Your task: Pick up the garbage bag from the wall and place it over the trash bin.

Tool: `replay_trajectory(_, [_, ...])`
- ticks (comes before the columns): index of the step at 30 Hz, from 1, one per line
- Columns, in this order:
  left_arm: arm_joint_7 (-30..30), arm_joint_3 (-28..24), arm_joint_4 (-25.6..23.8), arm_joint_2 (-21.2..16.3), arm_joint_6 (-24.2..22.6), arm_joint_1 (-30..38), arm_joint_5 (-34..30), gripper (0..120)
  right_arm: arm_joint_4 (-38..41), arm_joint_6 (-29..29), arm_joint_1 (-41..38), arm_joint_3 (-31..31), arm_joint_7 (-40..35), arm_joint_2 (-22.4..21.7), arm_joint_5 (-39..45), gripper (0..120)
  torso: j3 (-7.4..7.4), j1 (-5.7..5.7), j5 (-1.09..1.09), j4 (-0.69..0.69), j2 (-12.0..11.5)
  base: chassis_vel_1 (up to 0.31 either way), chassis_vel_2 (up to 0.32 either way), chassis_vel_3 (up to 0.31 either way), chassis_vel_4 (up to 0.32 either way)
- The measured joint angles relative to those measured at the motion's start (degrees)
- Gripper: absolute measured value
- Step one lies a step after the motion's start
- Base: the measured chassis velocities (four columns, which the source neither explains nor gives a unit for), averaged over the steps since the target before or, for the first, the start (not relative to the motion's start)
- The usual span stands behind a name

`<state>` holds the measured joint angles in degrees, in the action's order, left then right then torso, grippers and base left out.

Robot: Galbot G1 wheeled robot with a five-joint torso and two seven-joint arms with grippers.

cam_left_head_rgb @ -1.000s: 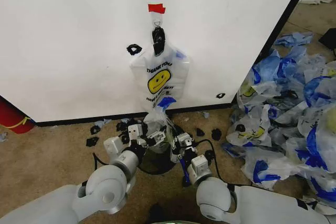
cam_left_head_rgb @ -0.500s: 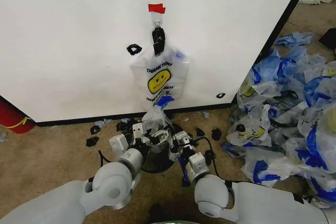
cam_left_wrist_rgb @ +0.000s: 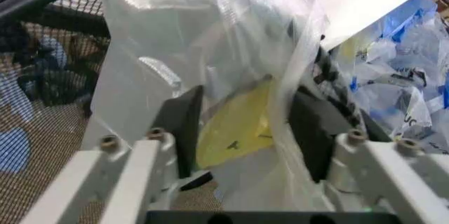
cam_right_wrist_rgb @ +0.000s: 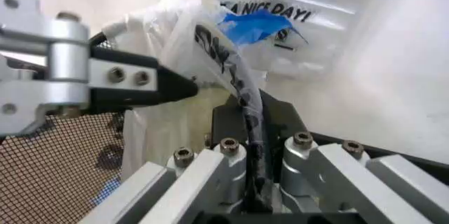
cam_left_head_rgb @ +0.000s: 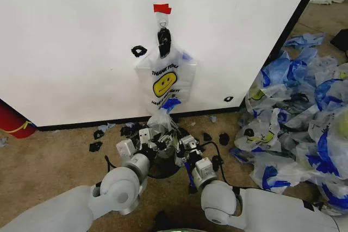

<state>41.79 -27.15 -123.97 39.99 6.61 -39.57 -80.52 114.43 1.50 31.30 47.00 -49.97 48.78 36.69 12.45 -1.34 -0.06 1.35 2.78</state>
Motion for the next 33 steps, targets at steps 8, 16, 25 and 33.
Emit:
replay_trajectory(8, [0.0, 0.4, -0.1, -0.1, 0.3, -0.6, 0.2, 12, -0.4, -0.1, 0.6, -0.6, -0.1, 0.3, -0.4, 1, 0.00, 0.00, 0.00, 0.00, 0.0, 0.000, 0.000, 0.000, 0.000])
replay_trajectory(16, [0.1, 1.9, -1.2, -1.1, 0.3, -2.1, 0.3, 0, -0.3, -0.5, 1.6, -2.6, -0.1, -0.5, -0.5, 1, 0.00, 0.00, 0.00, 0.00, 0.0, 0.000, 0.000, 0.000, 0.000])
replay_trajectory(25, [0.7, 4.4, -3.3, -3.2, 0.3, -5.1, 0.9, 0, -0.1, -1.2, 3.8, -7.4, 0.1, -1.1, -0.4, 1, 0.00, 0.00, 0.00, 0.00, 0.0, 0.000, 0.000, 0.000, 0.000])
replay_trajectory(33, [1.0, 6.3, -3.8, -4.9, 0.4, -6.1, 1.5, 0, 0.8, -1.9, 7.1, -12.1, 1.0, -2.5, -0.4, 1, 0.00, 0.00, 0.00, 0.00, 0.0, 0.000, 0.000, 0.000, 0.000])
